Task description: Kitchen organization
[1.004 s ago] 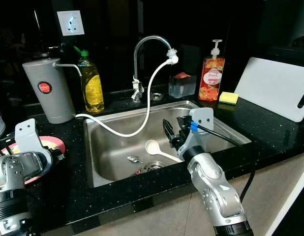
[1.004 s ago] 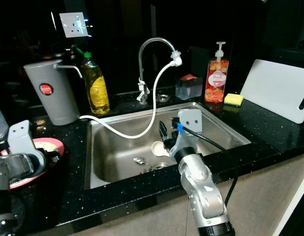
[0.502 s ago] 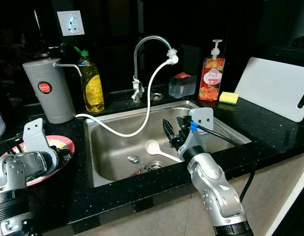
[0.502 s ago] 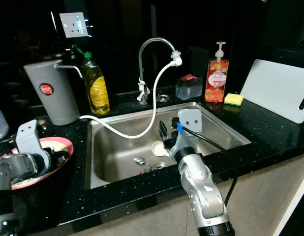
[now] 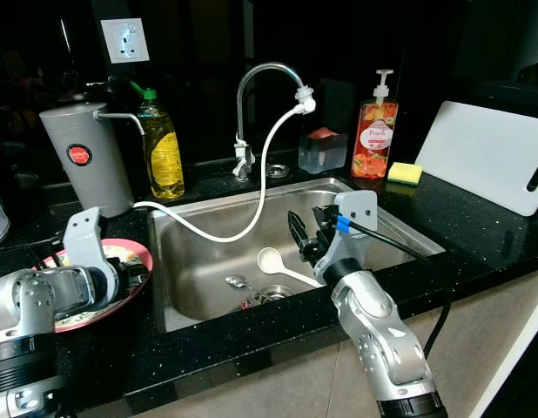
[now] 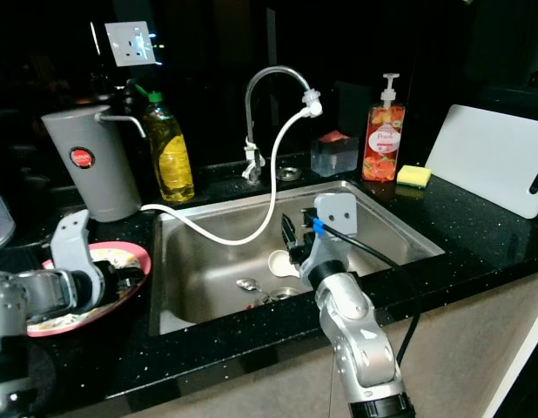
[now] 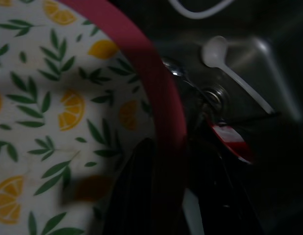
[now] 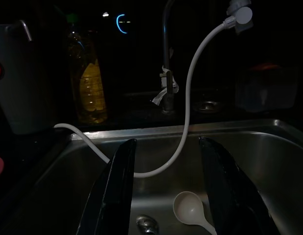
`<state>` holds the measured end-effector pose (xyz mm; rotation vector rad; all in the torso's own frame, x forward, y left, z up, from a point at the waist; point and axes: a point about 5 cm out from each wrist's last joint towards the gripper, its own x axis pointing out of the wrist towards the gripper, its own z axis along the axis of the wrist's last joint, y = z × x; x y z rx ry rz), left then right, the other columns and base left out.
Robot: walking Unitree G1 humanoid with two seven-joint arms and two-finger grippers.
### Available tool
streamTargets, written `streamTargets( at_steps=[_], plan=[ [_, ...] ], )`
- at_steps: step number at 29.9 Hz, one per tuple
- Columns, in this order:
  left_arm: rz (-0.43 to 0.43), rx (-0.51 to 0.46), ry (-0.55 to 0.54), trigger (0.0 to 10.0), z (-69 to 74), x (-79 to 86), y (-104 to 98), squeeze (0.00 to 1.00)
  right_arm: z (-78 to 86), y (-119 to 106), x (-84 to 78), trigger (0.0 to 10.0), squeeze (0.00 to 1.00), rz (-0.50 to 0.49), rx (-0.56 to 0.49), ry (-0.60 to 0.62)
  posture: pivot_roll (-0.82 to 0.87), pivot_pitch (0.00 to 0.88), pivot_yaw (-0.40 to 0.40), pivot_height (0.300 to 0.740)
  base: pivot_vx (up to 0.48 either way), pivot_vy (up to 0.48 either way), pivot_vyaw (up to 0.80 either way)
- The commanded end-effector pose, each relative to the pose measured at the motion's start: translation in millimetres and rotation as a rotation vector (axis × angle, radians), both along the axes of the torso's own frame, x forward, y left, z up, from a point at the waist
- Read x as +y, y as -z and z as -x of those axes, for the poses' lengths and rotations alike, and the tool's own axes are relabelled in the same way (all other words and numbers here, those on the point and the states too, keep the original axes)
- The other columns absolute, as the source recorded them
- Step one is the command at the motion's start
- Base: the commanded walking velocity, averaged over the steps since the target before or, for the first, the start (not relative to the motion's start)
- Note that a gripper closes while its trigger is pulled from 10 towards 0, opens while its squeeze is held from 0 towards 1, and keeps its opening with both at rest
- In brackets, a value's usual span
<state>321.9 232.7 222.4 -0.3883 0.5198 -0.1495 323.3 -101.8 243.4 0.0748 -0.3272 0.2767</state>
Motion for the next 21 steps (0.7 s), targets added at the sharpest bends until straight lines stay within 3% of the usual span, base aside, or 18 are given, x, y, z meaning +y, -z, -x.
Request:
streamTargets(
  at_steps=[1, 6, 16, 20, 21],
  plan=[
    [0.012, 0.028, 0.092, 10.0, 4.1, -13.1, 7.3, 0.0, -1.1, 3.9, -1.8, 10.0, 0.0, -0.008, 0.023, 0.007, 0.01, 0.004, 0.062, 0.74, 0.0, 0.0, 0.0],
    [0.011, 0.02, 0.144, 10.0, 6.1, -20.8, 5.5, 0.0, -0.6, 4.3, -2.1, 10.0, 0.0, -0.009, 0.022, 0.01, 0.0, 0.004, 0.064, 0.74, 0.0, 0.0, 0.0],
    [0.009, -0.011, 0.16, 10.0, 5.3, -20.7, -1.8, 0.0, -0.7, 4.3, -2.7, 10.0, 0.0, -0.011, 0.022, 0.014, 0.0, 0.003, 0.065, 0.74, 0.0, 0.0, 0.0],
    [-0.078, -0.097, 0.119, 10.0, 2.9, -13.4, -12.5, 0.0, -0.7, 3.0, -2.4, 10.0, 0.0, -0.016, 0.017, 0.012, 0.01, 0.001, 0.063, 0.74, 0.0, 0.0, 0.0],
    [-0.168, -0.152, 0.076, 10.0, 0.8, -8.1, -17.9, 0.0, -0.8, 2.1, -1.7, 10.0, 0.0, -0.02, 0.013, 0.008, 0.01, 0.0, 0.063, 0.74, 0.0, 0.0, 0.0]
  ],
)
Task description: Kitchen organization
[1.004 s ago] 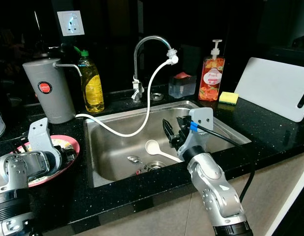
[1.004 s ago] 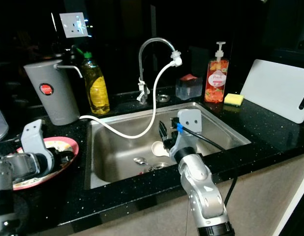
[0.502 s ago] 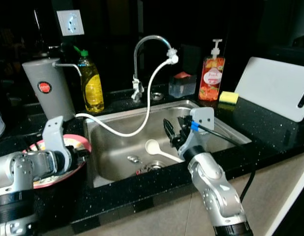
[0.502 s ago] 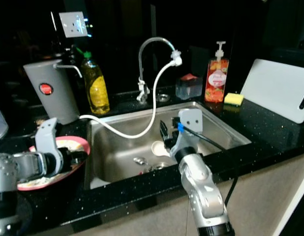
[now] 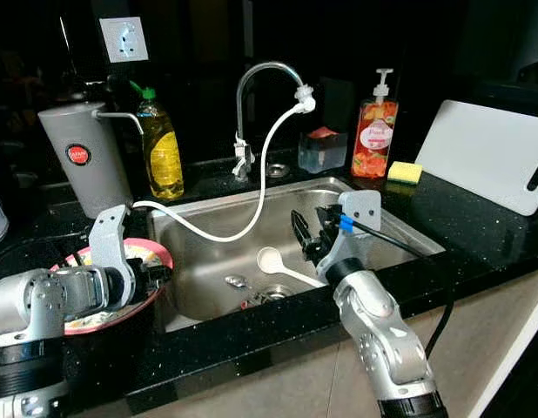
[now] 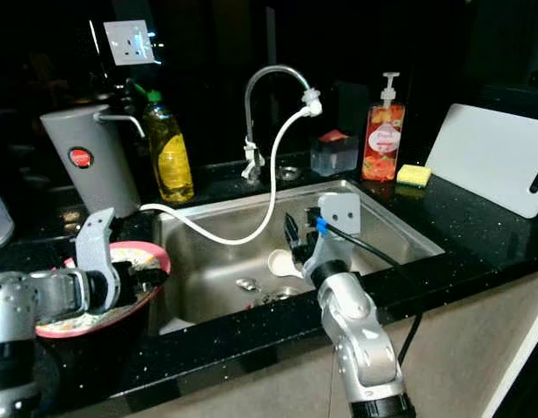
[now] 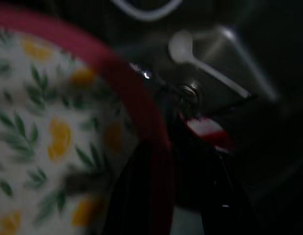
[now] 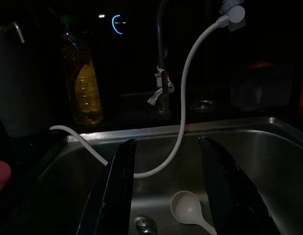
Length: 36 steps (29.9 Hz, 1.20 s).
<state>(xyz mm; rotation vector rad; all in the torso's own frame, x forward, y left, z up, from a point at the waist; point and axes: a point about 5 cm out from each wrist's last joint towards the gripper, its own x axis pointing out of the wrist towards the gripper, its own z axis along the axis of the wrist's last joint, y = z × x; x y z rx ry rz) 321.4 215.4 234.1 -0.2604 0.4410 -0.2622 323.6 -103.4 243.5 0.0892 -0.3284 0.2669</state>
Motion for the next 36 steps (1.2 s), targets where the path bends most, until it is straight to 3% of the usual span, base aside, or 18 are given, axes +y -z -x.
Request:
streamTargets(
  at_steps=[1, 4, 9, 10, 15, 21, 27, 28, 34, 35, 36],
  plan=[
    [-0.073, -0.05, -0.047, 10.0, 0.3, 9.2, -6.2, 0.0, -0.6, 2.2, -0.1, 10.0, 0.0, -0.005, 0.012, 0.0, 0.01, 0.0, 0.063, 0.74, 0.0, 0.0, 0.0],
    [-0.103, -0.107, -0.122, 10.0, -3.1, 14.5, -12.5, 0.0, 0.0, 0.9, 1.5, 10.0, 0.0, -0.014, 0.004, -0.011, 0.01, 0.0, 0.064, 0.74, 0.0, 0.0, 0.0],
    [-0.276, -0.233, -0.296, 10.0, -9.3, 25.7, -29.2, 0.0, 3.3, -2.4, 8.4, 10.0, 0.0, -0.032, -0.016, -0.047, 0.01, 0.002, 0.066, 0.74, 0.0, 0.0, 0.0],
    [-0.276, -0.233, -0.296, 10.0, -9.3, 25.7, -29.2, 0.0, 3.3, -2.4, 8.4, 10.0, 0.0, -0.032, -0.016, -0.047, 0.01, 0.002, 0.066, 0.74, 0.0, 0.0, 0.0],
    [-0.273, -0.206, -0.494, 10.0, -14.2, 47.6, -29.0, 0.0, 6.4, -3.5, 16.5, 10.0, 0.0, -0.037, -0.025, -0.082, 0.01, 0.001, 0.071, 0.74, 0.0, 0.0, 0.0],
    [-0.266, -0.167, -0.608, 10.0, -16.7, 62.9, -22.9, 0.0, 6.1, -1.9, 19.8, 10.0, 0.0, -0.039, -0.019, -0.092, 0.02, 0.0, 0.065, 0.74, 0.0, 0.0, 0.0],
    [-0.32, -0.155, -0.724, 10.0, -19.3, 78.9, -15.3, 0.03, 6.7, -1.5, 23.6, 10.0, 0.0, -0.038, -0.019, -0.105, 0.01, 0.0, 0.069, 0.74, 0.0, 0.0, 0.0],
    [-0.332, -0.143, -0.736, 10.0, -21.3, 81.2, -11.1, 1.0, 7.0, -1.3, 24.0, 10.0, 0.0, -0.038, -0.018, -0.106, 0.01, 0.0, 0.07, 0.74, 0.0, 0.0, 0.0],
    [-0.325, -0.142, -0.734, 10.0, -24.7, 80.7, -8.9, 1.0, 7.3, -1.1, 24.1, 10.0, 0.0, -0.038, -0.017, -0.106, 0.01, 0.0, 0.069, 0.74, 0.0, 0.0, 0.0],
    [-0.301, -0.143, -0.732, 10.0, -27.6, 79.7, -8.4, 0.0, 7.4, -0.9, 24.0, 10.0, 0.0, -0.037, -0.017, -0.106, 0.0, 0.0, 0.072, 0.74, 0.0, 0.0, 0.0],
    [-0.301, -0.143, -0.732, 10.0, -27.6, 79.7, -8.4, 0.0, 7.4, -0.9, 24.0, 10.0, 0.0, -0.037, -0.017, -0.106, 0.0, 0.0, 0.072, 0.74, 0.0, 0.0, 0.0]
  ],
)
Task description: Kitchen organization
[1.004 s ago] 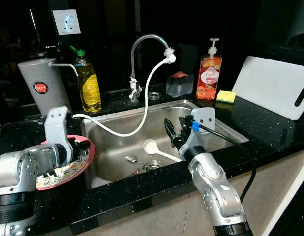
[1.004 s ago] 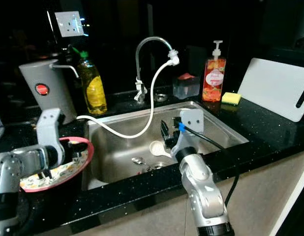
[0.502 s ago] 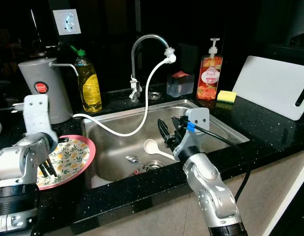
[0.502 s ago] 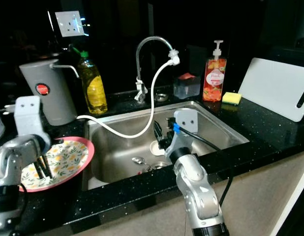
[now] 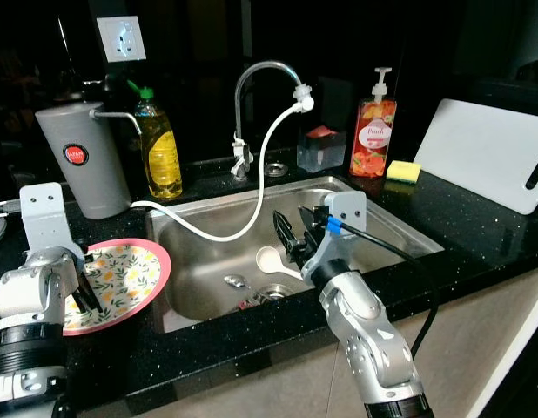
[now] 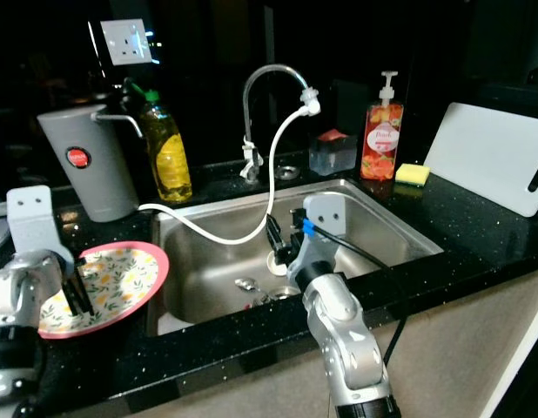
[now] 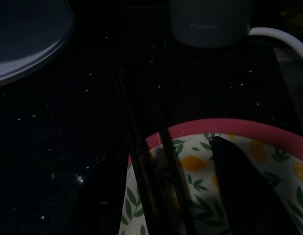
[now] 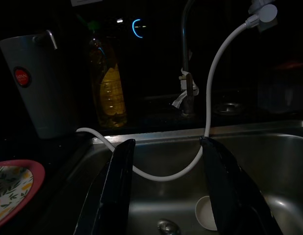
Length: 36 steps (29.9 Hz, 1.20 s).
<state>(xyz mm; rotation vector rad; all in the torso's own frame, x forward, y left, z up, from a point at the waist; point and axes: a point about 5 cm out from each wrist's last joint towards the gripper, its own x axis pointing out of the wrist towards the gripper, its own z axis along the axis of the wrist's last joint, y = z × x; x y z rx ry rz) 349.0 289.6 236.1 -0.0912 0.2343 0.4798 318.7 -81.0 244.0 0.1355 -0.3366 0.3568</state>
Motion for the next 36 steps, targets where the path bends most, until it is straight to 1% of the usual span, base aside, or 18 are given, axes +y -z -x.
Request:
streamTargets(
  at_steps=[1, 7, 8, 9, 10, 11, 12, 16, 22, 25, 29, 30, 31, 32, 34, 36],
  plan=[
    [0.005, -0.022, -0.024, 10.0, -2.2, 4.9, -5.9, 0.0, 2.6, -0.3, 1.5, 10.0, 0.0, -0.003, -0.011, -0.011, 0.0, 0.0, 0.076, 0.74, 0.0, 0.0, 0.0],
    [0.067, -0.033, -0.028, 10.0, -8.5, 3.7, -1.0, 0.0, 2.5, -0.9, 1.8, 10.0, 0.0, -0.001, -0.014, -0.01, 0.0, 0.0, 0.072, 0.74, 0.0, 0.0, 0.0],
    [0.082, -0.034, -0.018, 9.3, -9.4, 2.8, 0.3, 0.0, 2.6, -0.7, 1.9, 10.0, 0.0, 0.001, -0.014, -0.011, -0.01, 0.0, 0.07, 0.74, 0.0, 0.0, 0.0],
    [0.082, -0.034, -0.018, 9.3, -9.4, 2.8, 0.3, 0.0, 2.6, -0.7, 1.9, 10.0, 0.0, 0.001, -0.014, -0.011, -0.01, 0.0, 0.07, 0.74, 0.0, 0.0, 0.0],
    [0.114, -0.035, -0.013, 9.4, -10.2, 1.8, 3.2, 0.0, 2.8, -0.4, 2.0, 10.0, 0.0, 0.002, -0.014, -0.013, -0.01, 0.0, 0.069, 0.74, 0.0, 0.0, 0.0],
    [0.114, -0.035, -0.013, 9.4, -10.2, 1.8, 3.2, 0.0, 2.8, -0.4, 2.0, 10.0, 0.0, 0.002, -0.014, -0.013, -0.01, 0.0, 0.069, 0.74, 0.0, 0.0, 0.0],
    [0.127, -0.034, -0.016, 10.0, -10.3, 1.7, 4.3, 0.0, 2.9, -0.4, 2.0, 10.0, 0.0, 0.003, -0.014, -0.014, -0.01, 0.0, 0.069, 0.74, 0.0, 0.0, 0.0],
    [0.194, -0.018, -0.046, 10.0, -8.9, 4.1, 12.8, 0.0, 2.6, -0.6, 1.6, 10.0, 0.0, 0.003, -0.014, -0.013, -0.01, 0.0, 0.069, 0.74, 0.0, 0.0, 0.0],
    [0.224, 0.022, -0.065, 10.0, -8.6, 4.7, 21.1, 0.0, 2.3, -1.1, 3.1, 10.0, 0.0, 0.005, -0.015, -0.025, 0.0, 0.0, 0.064, 0.74, 0.0, 0.0, 0.0],
    [0.236, 0.035, -0.064, 10.0, -8.9, 4.5, 24.1, 0.0, 4.2, -2.5, 9.1, 10.0, 0.0, 0.017, -0.021, -0.068, 0.0, 0.0, 0.064, 0.74, 0.0, 0.0, 0.0],
    [0.235, 0.034, -0.063, 10.0, -9.0, 4.7, 24.0, 0.0, 5.0, -2.7, 10.8, 10.0, 0.0, 0.021, -0.022, -0.081, 0.0, 0.0, 0.065, 0.74, 0.0, 0.0, 0.0],
    [0.22, 0.024, -0.056, 10.0, -10.1, 4.9, 21.4, 0.0, 10.9, -1.0, 20.7, 10.0, 0.0, 0.08, -0.039, -0.162, 0.0, 0.0, 0.066, 0.74, 0.0, 0.0, 0.0],
    [0.21, 0.019, -0.052, 10.0, -10.6, 4.7, 19.7, 0.0, 14.1, 0.5, 25.3, 10.0, 0.0, 0.104, -0.042, -0.205, 0.0, 0.0, 0.067, 0.74, 0.0, 0.0, 0.0],
    [0.203, 0.015, -0.05, 10.0, -10.8, 4.6, 18.5, 0.0, 16.2, 1.6, 28.1, 10.0, 0.0, 0.118, -0.043, -0.232, 0.0, 0.0, 0.067, 0.74, 0.0, 0.0, 0.0],
    [0.203, 0.015, -0.05, 10.0, -10.8, 4.6, 18.5, 0.0, 16.2, 1.6, 28.1, 10.0, 0.0, 0.118, -0.043, -0.232, 0.0, 0.0, 0.067, 0.74, 0.0, 0.0, 0.0],
    [0.145, -0.016, -0.055, 10.0, -10.6, 5.0, 10.2, 0.0, 24.6, 4.1, 36.0, 10.0, 0.0, 0.149, -0.052, -0.326, 0.0, 0.0, 0.066, 0.74, 0.0, 0.0, 0.0]
  ],
)
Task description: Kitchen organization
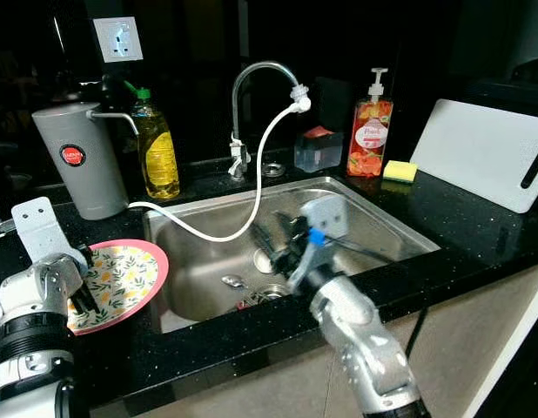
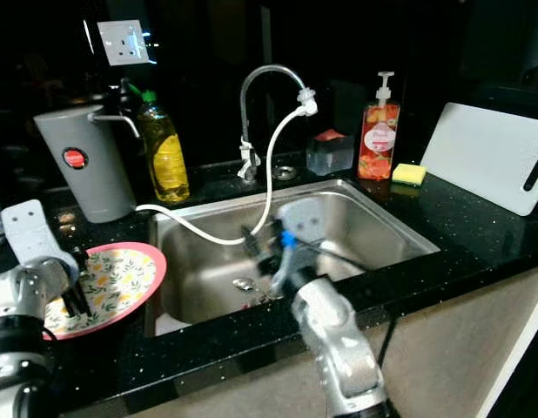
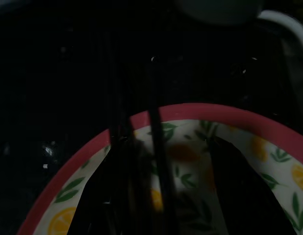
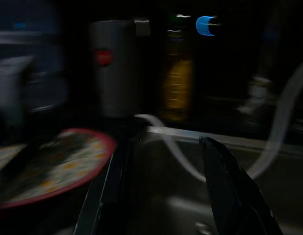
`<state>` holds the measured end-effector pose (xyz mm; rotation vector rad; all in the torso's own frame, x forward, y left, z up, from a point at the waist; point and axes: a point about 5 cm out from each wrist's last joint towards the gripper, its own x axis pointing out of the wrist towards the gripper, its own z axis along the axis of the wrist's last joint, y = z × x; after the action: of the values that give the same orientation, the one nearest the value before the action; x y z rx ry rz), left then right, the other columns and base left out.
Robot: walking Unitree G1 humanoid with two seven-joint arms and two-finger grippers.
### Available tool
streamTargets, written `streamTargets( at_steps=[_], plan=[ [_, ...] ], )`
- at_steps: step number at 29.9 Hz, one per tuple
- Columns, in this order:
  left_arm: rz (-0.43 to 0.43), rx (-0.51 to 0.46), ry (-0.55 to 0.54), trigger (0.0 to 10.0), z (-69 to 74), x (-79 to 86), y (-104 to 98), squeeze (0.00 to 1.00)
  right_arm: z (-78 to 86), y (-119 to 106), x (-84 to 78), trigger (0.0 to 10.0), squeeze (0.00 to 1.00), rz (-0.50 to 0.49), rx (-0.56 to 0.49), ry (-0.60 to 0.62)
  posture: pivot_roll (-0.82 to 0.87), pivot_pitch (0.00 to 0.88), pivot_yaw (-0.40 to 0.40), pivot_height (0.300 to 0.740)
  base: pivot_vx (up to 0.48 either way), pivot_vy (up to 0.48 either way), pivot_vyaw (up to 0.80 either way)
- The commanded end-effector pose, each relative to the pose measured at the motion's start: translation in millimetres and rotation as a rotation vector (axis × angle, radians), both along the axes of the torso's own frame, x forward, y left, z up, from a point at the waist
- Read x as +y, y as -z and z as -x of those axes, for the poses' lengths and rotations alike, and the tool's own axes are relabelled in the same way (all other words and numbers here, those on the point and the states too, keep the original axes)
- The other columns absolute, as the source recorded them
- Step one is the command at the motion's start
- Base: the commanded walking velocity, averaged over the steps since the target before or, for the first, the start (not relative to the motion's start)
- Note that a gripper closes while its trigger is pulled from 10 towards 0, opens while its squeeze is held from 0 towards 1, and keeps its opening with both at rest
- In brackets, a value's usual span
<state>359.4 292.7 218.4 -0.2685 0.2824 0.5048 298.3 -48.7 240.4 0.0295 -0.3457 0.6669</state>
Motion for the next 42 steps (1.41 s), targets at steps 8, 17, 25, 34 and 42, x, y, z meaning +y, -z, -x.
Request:
streamTargets(
  at_steps=[8, 17, 25, 34, 42],
  plan=[
    [0.004, -0.015, -0.001, 10.0, -1.4, -0.6, -3.9, 0.0, 20.4, 3.8, 13.3, 10.0, 0.0, 0.05, -0.001, -0.215, 0.0, 0.0, 0.064, 0.74, 0.0, 0.0, 0.0],
    [0.055, 0.009, 0.008, 10.0, -1.6, -3.7, 5.1, 0.0, 19.1, 22.5, 12.6, 10.0, 0.0, 0.254, 0.029, -0.215, 0.0, 0.0, 0.063, 0.74, 0.0, 0.0, 0.0],
    [0.053, -0.005, 0.05, 10.0, -5.8, -10.9, 4.2, 0.0, 18.1, 21.4, 8.7, 10.0, 0.0, 0.204, 0.053, -0.215, -0.01, 0.0, 0.066, 0.74, 0.0, 0.0, 0.0],
    [0.053, -0.002, 0.065, 10.0, -8.4, -11.2, 5.1, 0.0, 18.7, 18.5, 9.0, 10.0, 0.0, 0.191, 0.045, -0.214, -0.01, 0.0, 0.068, 0.74, 0.0, 0.0, 0.0],
    [0.057, 0.034, 0.074, 10.0, -11.9, -12.8, 8.5, 0.0, 19.0, 17.3, 8.9, 10.0, 0.0, 0.18, 0.044, -0.212, -0.01, 0.0, 0.071, 0.74, 0.0, 0.0, 0.0]
  ],
)
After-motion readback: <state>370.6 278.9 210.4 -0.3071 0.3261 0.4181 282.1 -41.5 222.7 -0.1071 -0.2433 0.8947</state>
